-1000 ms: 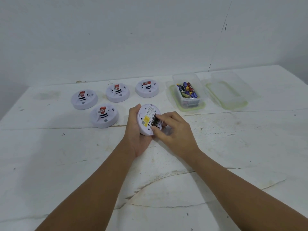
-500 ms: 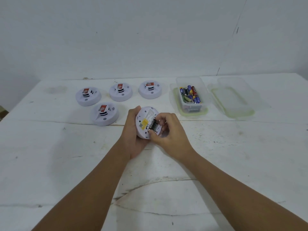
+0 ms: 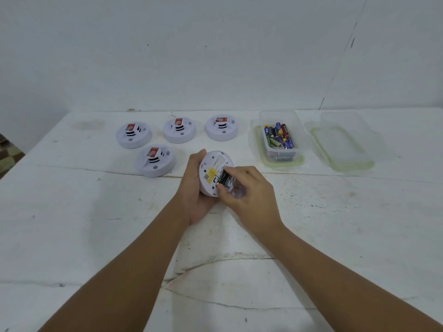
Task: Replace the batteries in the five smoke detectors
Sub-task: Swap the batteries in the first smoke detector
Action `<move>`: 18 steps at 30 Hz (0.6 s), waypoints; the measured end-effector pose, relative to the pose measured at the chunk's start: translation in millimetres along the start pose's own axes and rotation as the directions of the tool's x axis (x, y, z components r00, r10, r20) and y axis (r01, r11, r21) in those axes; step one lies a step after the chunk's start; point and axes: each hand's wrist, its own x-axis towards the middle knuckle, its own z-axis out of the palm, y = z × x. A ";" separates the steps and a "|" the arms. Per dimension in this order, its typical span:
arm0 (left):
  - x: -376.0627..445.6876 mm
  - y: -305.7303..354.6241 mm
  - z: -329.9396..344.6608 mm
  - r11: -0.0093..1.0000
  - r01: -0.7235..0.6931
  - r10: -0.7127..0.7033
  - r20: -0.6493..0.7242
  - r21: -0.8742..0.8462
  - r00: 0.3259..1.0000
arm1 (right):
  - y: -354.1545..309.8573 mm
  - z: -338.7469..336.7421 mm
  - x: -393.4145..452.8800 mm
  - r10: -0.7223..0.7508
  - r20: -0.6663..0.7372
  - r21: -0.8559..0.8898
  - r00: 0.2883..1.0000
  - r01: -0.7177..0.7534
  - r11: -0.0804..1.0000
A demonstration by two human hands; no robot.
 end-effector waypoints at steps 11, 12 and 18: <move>-8.1 3.6 9.2 0.997 0.051 -0.049 -0.033 0.063 0.998 | -1.0 3.6 -9.6 -0.081 -0.115 -0.052 0.990 0.075 0.996; -8.4 3.9 9.7 0.996 0.051 -0.048 -0.035 0.069 0.998 | -1.2 3.2 -9.0 -0.089 -0.112 -0.058 0.990 0.083 0.995; -8.9 2.6 10.3 0.997 0.023 -0.022 -0.020 0.070 1.000 | -3.4 1.5 -8.8 -0.111 -0.098 -0.086 0.989 0.102 0.991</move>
